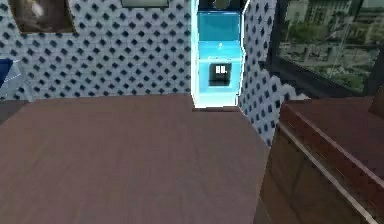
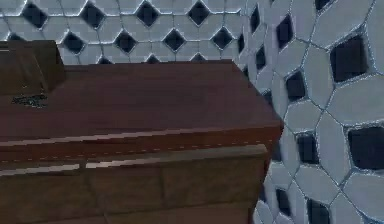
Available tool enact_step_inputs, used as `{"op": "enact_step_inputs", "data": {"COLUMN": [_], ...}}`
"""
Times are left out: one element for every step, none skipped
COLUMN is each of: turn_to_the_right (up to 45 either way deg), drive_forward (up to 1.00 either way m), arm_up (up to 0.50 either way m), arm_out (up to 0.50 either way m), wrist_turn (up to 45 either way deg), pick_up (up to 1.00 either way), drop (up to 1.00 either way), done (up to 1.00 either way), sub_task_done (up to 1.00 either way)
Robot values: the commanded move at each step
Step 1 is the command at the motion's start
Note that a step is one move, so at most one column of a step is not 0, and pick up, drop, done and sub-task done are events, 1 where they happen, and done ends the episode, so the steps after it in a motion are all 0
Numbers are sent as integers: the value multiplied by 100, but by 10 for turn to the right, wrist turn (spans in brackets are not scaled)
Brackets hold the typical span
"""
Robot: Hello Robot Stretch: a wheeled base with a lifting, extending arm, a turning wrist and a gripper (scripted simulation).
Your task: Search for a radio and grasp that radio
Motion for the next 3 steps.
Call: {"op": "enact_step_inputs", "data": {"turn_to_the_right": [-360,0,0], "drive_forward": [0,0,0], "arm_up": [0,50,38], "arm_out": [0,0,0], "wrist_turn": [0,0,0], "pick_up": [0,0,0], "drop": [0,0,0], "done": [0,0,0], "sub_task_done": [0,0,0]}}
